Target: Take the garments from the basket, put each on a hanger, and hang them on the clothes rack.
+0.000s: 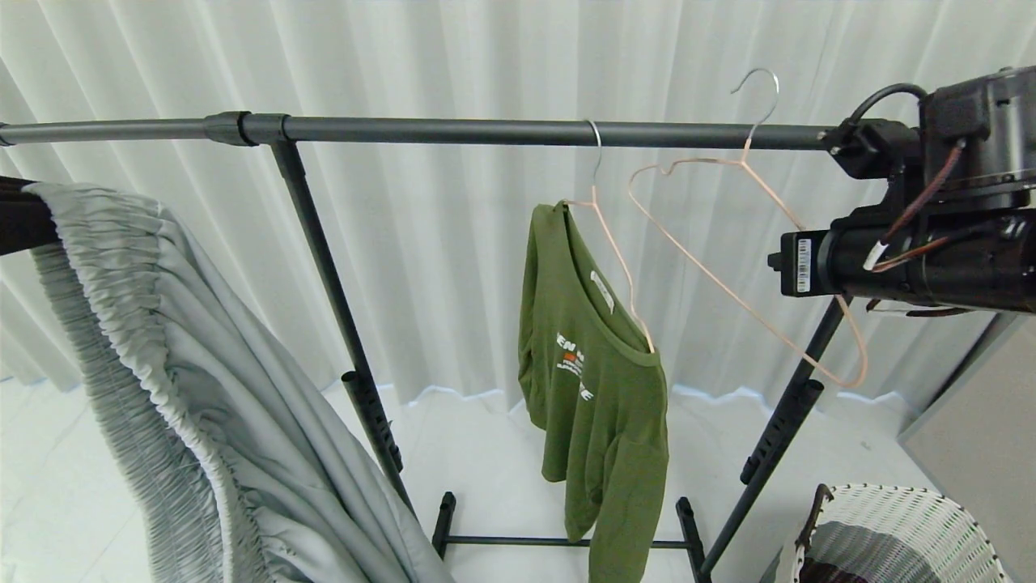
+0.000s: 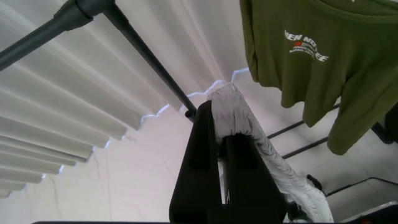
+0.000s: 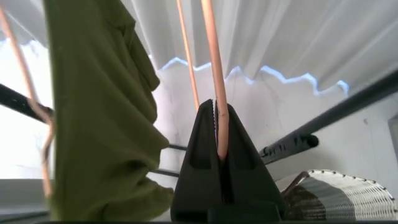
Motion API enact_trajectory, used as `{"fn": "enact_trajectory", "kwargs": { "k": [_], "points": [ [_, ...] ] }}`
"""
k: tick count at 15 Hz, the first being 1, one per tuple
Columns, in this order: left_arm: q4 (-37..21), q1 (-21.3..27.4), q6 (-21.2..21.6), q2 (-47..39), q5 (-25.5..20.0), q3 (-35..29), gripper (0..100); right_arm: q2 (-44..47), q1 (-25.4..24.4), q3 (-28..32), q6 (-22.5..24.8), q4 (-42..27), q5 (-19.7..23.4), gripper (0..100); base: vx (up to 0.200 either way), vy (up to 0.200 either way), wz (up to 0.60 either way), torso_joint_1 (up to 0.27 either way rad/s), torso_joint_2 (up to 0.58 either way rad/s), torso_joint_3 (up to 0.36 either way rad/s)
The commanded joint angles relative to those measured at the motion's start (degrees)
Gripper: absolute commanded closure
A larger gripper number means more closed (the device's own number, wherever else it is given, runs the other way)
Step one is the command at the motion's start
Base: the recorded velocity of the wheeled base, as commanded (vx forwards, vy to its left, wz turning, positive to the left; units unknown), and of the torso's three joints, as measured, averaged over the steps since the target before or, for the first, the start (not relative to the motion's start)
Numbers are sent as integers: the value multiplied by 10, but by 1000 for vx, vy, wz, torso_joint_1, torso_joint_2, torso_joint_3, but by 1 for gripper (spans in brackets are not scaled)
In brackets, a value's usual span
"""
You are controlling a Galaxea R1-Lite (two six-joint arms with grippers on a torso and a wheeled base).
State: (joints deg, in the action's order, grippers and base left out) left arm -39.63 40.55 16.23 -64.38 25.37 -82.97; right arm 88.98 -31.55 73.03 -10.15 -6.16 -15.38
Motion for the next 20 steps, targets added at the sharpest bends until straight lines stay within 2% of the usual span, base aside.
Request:
{"fn": "enact_trajectory", "kwargs": {
  "k": [1, 2, 6, 9, 12, 14, 15, 18, 19, 20],
  "points": [
    [0, 0, 0, 0, 0, 0, 100, -62, -4, -42, 16, 4, 0, 100, 0, 0, 0, 0, 0, 0],
    [0, 0, 1, 0, 3, 0, 100, -83, -4, -65, 29, 5, 0, 100, 0, 0, 0, 0, 0, 0],
    [0, 1, 12, 0, 16, 0, 100, -158, -4, -148, 72, 37, 1, 100, -200, 0, 0, 4, 4, 4],
    [0, 1, 12, -2, 16, 1, 100, -187, -17, -177, 87, 45, 4, 100, -200, 0, 0, -9, -1, 9],
    [0, 1, 21, -7, 16, 4, 100, -205, -76, -181, 84, 45, 4, 100, -200, 0, 0, 7, 2, 7],
    [0, 1, 23, -11, 16, 6, 100, -216, -121, -183, 80, 44, 4, 100, 0, 0, 0, 0, 0, 0],
    [0, 9, 25, -20, 16, 6, 100, -226, -179, -192, 78, 45, 4, 100, 0, 0, 0, 0, 0, 0],
    [10, 14, 26, -55, 21, 2, 100, -236, -285, -210, 39, 41, 4, 100, 0, 0, 0, 0, 0, 0],
    [11, 14, 25, -63, 31, 1, 100, -240, -306, -216, 33, 41, 4, 100, 0, 0, 0, 0, 0, 0],
    [15, 14, 10, -86, 77, 3, 100, -244, -350, -228, 18, 41, 4, 100, 0, 0, 0, 0, 0, 0]
  ]
}}
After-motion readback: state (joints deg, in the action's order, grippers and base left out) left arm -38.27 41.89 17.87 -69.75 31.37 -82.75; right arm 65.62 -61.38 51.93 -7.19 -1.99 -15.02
